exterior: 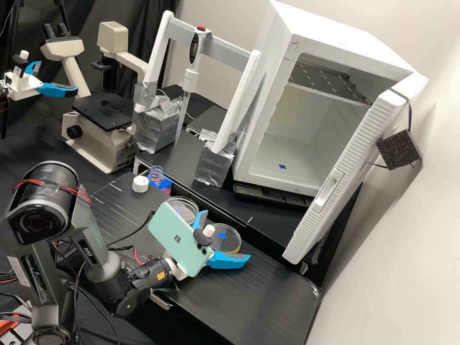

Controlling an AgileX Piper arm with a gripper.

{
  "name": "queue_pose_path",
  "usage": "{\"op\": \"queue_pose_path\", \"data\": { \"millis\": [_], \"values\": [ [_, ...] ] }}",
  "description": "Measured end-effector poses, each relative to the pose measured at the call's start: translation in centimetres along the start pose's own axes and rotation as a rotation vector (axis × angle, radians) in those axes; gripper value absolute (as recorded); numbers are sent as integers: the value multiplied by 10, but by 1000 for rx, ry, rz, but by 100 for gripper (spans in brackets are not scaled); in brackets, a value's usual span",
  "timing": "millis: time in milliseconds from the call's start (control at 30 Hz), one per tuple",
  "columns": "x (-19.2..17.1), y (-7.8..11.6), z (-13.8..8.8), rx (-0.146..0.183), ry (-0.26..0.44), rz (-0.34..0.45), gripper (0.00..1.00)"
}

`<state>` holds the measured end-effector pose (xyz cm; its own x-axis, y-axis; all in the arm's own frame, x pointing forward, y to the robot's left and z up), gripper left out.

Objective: Close the lid

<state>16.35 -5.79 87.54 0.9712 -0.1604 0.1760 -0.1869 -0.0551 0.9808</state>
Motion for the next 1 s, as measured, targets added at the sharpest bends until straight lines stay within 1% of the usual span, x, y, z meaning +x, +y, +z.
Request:
{"op": "queue_pose_path", "data": {
  "millis": [200, 467, 533, 633, 733, 867, 933, 1000],
  "values": [
    [3, -3, 7, 23, -22, -19, 100],
    [4, -2, 6, 17, -18, -16, 100],
    [3, -1, 4, 4, -11, -10, 100],
    [2, 0, 3, -1, -7, -3, 100],
    [0, 6, 2, -8, -11, 25, 100],
    [-4, 15, -1, 14, -12, 74, 100],
    [-6, 21, -5, 27, 6, 104, 100],
    [-7, 23, -7, 30, 15, 113, 100]
  ]
}}
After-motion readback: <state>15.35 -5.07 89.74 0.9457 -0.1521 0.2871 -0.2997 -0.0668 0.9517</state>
